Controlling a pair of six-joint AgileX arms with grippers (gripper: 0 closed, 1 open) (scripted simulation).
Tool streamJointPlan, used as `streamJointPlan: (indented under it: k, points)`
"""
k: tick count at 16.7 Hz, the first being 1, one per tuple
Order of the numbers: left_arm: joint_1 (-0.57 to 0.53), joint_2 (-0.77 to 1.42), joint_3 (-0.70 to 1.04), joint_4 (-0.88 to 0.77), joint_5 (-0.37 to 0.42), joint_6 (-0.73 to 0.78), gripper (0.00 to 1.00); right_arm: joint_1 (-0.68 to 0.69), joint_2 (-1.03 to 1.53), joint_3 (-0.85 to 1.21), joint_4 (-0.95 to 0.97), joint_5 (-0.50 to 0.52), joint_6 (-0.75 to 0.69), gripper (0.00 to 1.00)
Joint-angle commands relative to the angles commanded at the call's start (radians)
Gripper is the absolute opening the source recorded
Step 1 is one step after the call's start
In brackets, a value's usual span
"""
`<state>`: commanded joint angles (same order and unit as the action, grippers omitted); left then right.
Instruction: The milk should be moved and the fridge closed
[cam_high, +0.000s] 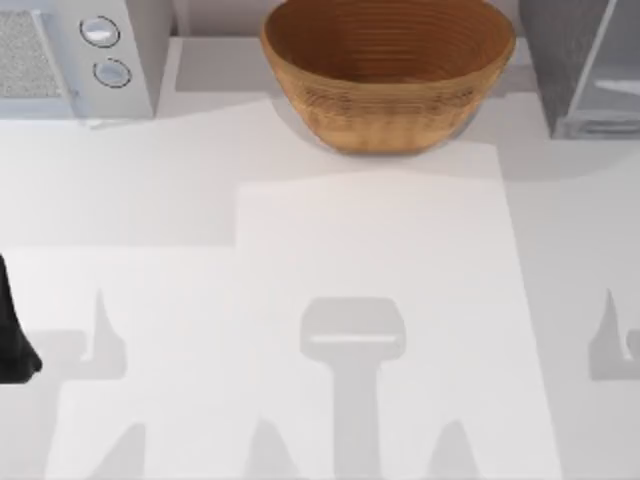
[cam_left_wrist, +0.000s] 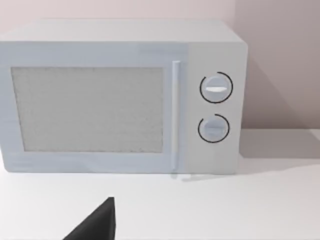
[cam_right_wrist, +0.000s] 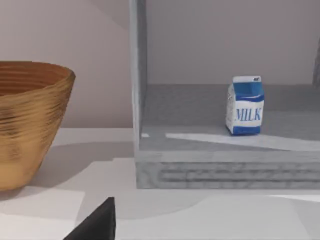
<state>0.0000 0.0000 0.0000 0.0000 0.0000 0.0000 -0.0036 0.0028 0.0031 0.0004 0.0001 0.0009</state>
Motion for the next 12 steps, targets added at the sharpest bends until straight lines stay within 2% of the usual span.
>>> streamJointPlan:
  k: [5,12]
  points:
    - [0.0,0.0,0.0,0.0,0.0,0.0,1.0,0.003,-0.118,0.098,-0.161,-0.001,0.002,1.0]
    - [0.0,0.0,0.0,0.0,0.0,0.0,1.0,-0.003,-0.444,0.366,-0.759,0.01,-0.005,1.0]
